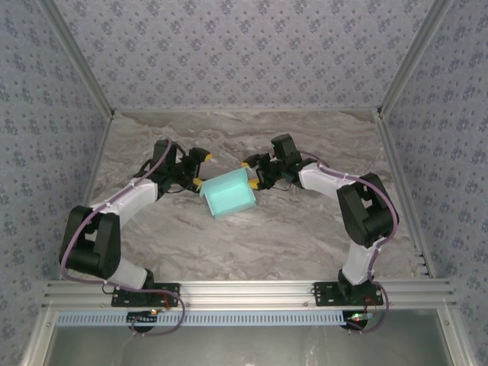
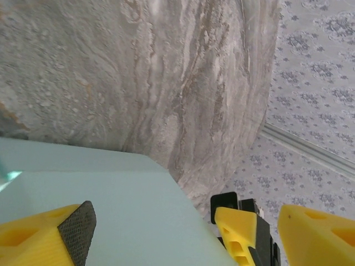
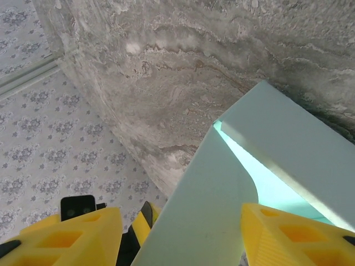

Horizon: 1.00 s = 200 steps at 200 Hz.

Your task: Fold the paper box

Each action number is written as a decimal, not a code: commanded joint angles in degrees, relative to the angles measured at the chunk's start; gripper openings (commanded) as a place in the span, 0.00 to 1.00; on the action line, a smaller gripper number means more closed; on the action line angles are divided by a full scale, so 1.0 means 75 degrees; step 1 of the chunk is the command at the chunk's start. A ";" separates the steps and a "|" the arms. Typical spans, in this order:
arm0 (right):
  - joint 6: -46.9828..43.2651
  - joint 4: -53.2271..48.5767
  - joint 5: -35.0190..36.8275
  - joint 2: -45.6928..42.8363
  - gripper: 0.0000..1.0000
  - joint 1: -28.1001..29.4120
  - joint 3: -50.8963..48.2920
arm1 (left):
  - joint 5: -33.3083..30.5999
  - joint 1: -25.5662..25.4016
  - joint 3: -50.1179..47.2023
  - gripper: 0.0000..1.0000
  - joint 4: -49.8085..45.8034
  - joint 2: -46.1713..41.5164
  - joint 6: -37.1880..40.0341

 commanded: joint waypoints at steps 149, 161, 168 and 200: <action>-0.7842 -0.1573 0.1006 -0.1516 0.70 -0.1150 -0.0017 | -0.2099 0.0801 -0.0259 0.99 -0.3483 -0.2810 0.5722; -0.8953 -0.0853 0.0987 -0.2000 0.69 -0.1108 -0.0707 | -0.2265 0.0726 -0.0639 0.99 -0.3597 -0.3419 0.5738; -0.9349 -0.0437 0.1143 -0.2294 0.70 -0.1063 -0.1124 | -0.2352 0.0657 -0.0875 0.99 -0.3663 -0.3780 0.5743; -1.0259 0.1944 0.0907 -0.2888 0.70 -0.0765 -0.2991 | -0.2397 0.0234 -0.1765 0.99 -0.4007 -0.5079 0.5374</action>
